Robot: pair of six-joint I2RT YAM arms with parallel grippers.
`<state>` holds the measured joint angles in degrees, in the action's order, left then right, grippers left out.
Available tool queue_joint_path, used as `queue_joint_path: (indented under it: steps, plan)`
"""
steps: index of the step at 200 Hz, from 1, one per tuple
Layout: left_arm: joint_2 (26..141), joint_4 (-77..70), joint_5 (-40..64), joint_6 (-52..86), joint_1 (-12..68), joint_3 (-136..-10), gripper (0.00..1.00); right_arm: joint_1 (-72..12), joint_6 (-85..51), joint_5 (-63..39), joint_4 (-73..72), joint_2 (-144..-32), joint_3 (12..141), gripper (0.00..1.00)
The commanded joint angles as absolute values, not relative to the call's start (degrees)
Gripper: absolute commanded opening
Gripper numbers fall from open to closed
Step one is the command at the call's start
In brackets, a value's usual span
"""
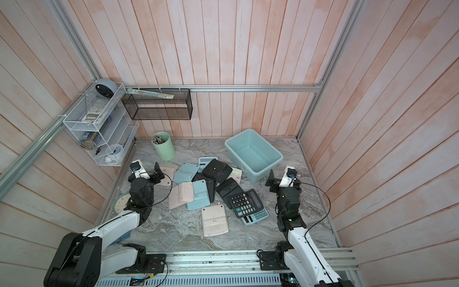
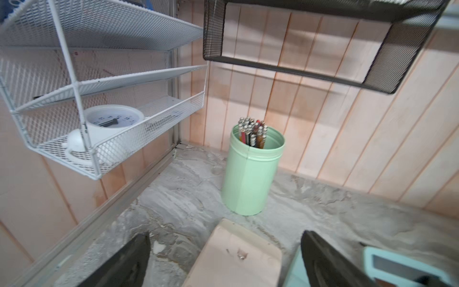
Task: Put the calculator in the storage box
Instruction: Move the calculator to the center of the board.
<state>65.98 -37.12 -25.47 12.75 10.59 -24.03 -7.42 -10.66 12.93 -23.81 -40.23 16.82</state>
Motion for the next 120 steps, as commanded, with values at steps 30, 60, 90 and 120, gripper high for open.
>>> queue_joint_path:
  steps: [30, 60, 90, 120]
  plan:
    - [54.78, -9.44, -9.68, 32.81, 11.12, -31.13, 1.0, -6.02, -34.67, 12.4, 6.49, -29.21, 21.71, 0.98]
    - [50.53, -12.63, 1.91, 31.01, 11.08, -26.72, 1.0, -1.34, -37.0, 4.36, 12.7, -31.84, 23.8, 0.98]
    - [49.88, -16.05, 4.93, 35.21, 10.37, -24.32, 1.0, -1.32, -35.11, -3.07, 14.05, -37.73, 24.25, 0.97]
    - [52.3, -23.84, 5.79, 49.43, 5.49, -18.58, 1.0, -3.08, -39.2, -5.44, 12.97, -44.35, 22.85, 0.94]
